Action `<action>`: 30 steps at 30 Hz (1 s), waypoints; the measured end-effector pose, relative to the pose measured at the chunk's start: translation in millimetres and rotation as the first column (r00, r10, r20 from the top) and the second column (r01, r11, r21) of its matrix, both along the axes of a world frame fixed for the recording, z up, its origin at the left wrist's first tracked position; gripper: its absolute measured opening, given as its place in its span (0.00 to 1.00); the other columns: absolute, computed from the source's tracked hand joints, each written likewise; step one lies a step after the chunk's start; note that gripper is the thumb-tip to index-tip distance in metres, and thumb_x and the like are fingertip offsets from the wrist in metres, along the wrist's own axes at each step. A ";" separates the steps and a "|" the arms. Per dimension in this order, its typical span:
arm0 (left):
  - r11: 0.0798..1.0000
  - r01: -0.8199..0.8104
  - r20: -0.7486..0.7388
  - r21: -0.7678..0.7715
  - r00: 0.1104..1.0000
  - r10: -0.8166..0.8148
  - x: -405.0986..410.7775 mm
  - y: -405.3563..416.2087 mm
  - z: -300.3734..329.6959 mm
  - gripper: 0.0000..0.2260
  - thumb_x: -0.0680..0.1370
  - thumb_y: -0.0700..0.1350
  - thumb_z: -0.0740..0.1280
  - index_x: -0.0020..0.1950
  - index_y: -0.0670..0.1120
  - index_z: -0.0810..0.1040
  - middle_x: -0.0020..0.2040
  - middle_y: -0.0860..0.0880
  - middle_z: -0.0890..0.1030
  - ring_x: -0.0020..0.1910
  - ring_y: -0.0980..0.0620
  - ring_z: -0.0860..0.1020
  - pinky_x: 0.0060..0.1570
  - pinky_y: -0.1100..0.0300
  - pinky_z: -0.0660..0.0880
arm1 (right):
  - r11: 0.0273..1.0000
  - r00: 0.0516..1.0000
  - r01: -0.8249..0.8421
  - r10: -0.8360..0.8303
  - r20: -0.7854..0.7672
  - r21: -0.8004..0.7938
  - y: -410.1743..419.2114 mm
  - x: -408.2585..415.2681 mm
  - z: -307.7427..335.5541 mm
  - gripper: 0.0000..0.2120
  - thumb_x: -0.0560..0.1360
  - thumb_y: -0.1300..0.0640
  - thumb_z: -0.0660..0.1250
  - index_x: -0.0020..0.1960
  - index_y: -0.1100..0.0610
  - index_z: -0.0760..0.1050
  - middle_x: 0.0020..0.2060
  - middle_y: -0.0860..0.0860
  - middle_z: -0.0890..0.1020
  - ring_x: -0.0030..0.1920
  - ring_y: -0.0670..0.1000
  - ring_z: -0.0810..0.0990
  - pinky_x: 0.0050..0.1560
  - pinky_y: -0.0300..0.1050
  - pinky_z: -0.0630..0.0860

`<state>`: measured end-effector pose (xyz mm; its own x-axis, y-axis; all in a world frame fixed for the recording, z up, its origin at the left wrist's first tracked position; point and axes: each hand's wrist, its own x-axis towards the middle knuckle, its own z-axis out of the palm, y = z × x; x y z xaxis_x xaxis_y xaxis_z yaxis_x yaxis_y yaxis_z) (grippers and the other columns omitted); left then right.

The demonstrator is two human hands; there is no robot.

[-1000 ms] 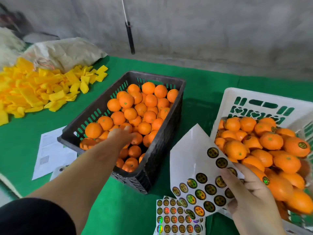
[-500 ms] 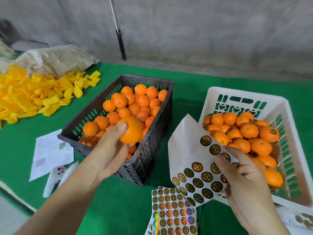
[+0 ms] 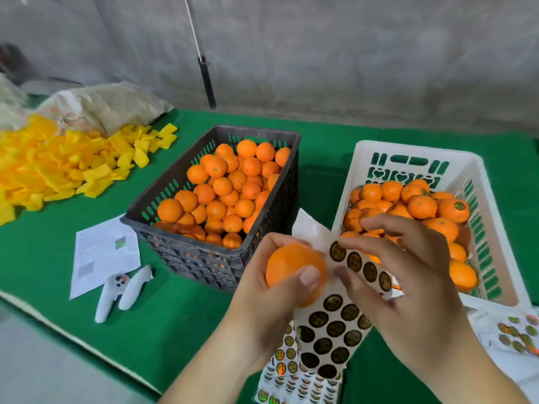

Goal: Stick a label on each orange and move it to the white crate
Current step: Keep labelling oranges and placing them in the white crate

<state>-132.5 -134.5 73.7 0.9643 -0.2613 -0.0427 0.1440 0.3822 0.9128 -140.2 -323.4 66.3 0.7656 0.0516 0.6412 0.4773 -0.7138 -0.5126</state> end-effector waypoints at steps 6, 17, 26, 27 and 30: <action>0.993 0.019 0.112 0.114 0.993 -0.032 -9.5 7.4 -2.1 0.28 0.61 0.64 0.84 0.54 0.55 0.79 0.53 0.47 0.84 0.49 0.47 0.83 0.46 0.54 0.80 | 0.925 0.910 -0.252 0.326 -0.254 0.286 -2.4 -7.4 11.2 0.09 0.76 0.40 0.71 0.46 0.44 0.86 0.44 0.43 0.85 0.46 0.43 0.83 0.45 0.31 0.75; 0.994 0.037 0.086 0.105 0.995 -0.046 -16.9 2.2 -11.5 0.30 0.62 0.63 0.84 0.57 0.54 0.78 0.55 0.46 0.84 0.52 0.43 0.83 0.50 0.53 0.80 | 0.888 0.996 0.072 -0.037 -0.087 0.453 -3.4 -23.5 13.4 0.05 0.79 0.47 0.71 0.52 0.38 0.84 0.44 0.41 0.86 0.41 0.41 0.82 0.46 0.30 0.75; 0.998 0.017 -0.070 -0.063 0.997 -0.022 -17.5 -16.4 -11.3 0.41 0.58 0.63 0.85 0.62 0.45 0.74 0.50 0.42 0.81 0.48 0.44 0.81 0.47 0.55 0.81 | 0.973 0.982 -0.186 0.187 -0.007 -0.134 9.5 -28.4 -4.5 0.23 0.78 0.52 0.69 0.70 0.60 0.79 0.63 0.54 0.77 0.61 0.55 0.78 0.60 0.48 0.75; 0.997 0.005 -0.101 -0.076 0.995 -0.013 -17.3 -17.2 -12.4 0.42 0.58 0.64 0.85 0.63 0.44 0.75 0.52 0.41 0.82 0.50 0.44 0.82 0.48 0.54 0.81 | 0.968 0.987 -0.160 0.162 -0.006 -0.193 11.3 -28.8 -9.6 0.28 0.76 0.48 0.71 0.73 0.60 0.77 0.66 0.54 0.74 0.64 0.56 0.75 0.63 0.48 0.74; 0.991 0.009 -0.153 -0.131 0.988 -0.029 -14.2 -20.2 -15.4 0.37 0.65 0.69 0.78 0.66 0.48 0.80 0.62 0.41 0.83 0.61 0.43 0.82 0.57 0.54 0.81 | 0.980 0.995 -0.086 0.094 0.035 -0.182 15.1 -23.9 -18.8 0.31 0.76 0.45 0.72 0.72 0.62 0.76 0.68 0.54 0.73 0.67 0.55 0.74 0.68 0.47 0.72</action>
